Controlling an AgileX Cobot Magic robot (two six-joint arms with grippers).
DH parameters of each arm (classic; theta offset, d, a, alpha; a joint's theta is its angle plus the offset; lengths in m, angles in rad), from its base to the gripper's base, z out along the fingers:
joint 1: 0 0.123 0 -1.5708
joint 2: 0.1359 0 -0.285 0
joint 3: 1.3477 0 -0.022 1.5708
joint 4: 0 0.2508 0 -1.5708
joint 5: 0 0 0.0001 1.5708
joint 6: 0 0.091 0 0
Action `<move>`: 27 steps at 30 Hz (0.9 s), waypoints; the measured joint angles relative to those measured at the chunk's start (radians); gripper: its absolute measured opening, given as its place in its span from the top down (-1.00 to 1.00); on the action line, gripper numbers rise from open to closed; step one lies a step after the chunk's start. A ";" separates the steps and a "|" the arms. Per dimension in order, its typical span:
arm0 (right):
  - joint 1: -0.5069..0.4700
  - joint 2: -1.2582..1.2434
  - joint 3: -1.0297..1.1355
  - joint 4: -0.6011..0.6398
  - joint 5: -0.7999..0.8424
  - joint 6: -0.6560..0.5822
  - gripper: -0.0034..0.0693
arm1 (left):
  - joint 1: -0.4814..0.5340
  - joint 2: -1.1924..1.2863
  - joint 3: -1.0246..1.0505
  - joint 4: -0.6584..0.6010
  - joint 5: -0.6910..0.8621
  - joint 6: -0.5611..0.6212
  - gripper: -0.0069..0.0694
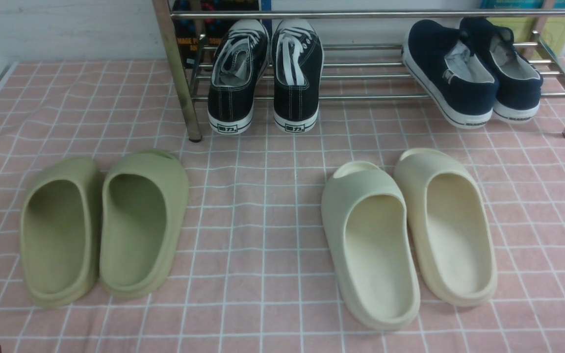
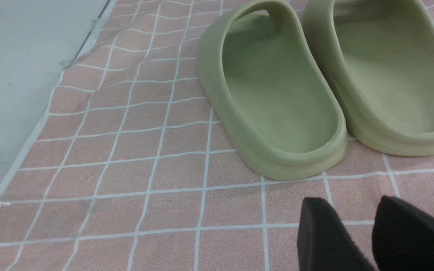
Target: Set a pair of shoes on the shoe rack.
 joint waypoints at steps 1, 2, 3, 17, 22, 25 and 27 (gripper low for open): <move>0.000 0.000 0.000 0.000 0.000 -0.015 0.92 | 0.000 0.000 0.000 0.000 0.000 0.000 0.20; 0.000 0.000 0.000 0.000 0.000 -0.021 0.92 | 0.000 0.000 0.000 0.000 0.000 0.000 0.20; 0.000 0.000 0.000 0.000 0.000 -0.024 0.92 | 0.000 0.000 0.000 0.000 0.000 0.000 0.20; 0.000 0.000 0.000 0.000 0.000 -0.028 0.90 | 0.000 0.000 0.000 0.000 0.000 0.000 0.20; 0.000 0.000 0.000 0.000 0.000 -0.028 0.89 | 0.000 0.000 0.000 0.000 0.000 0.000 0.20; 0.000 0.000 0.000 0.000 0.001 -0.028 0.89 | 0.000 0.000 0.000 0.000 0.000 0.000 0.19; 0.000 0.000 0.000 0.000 0.001 -0.028 0.88 | 0.000 0.000 0.000 0.000 0.000 0.000 0.19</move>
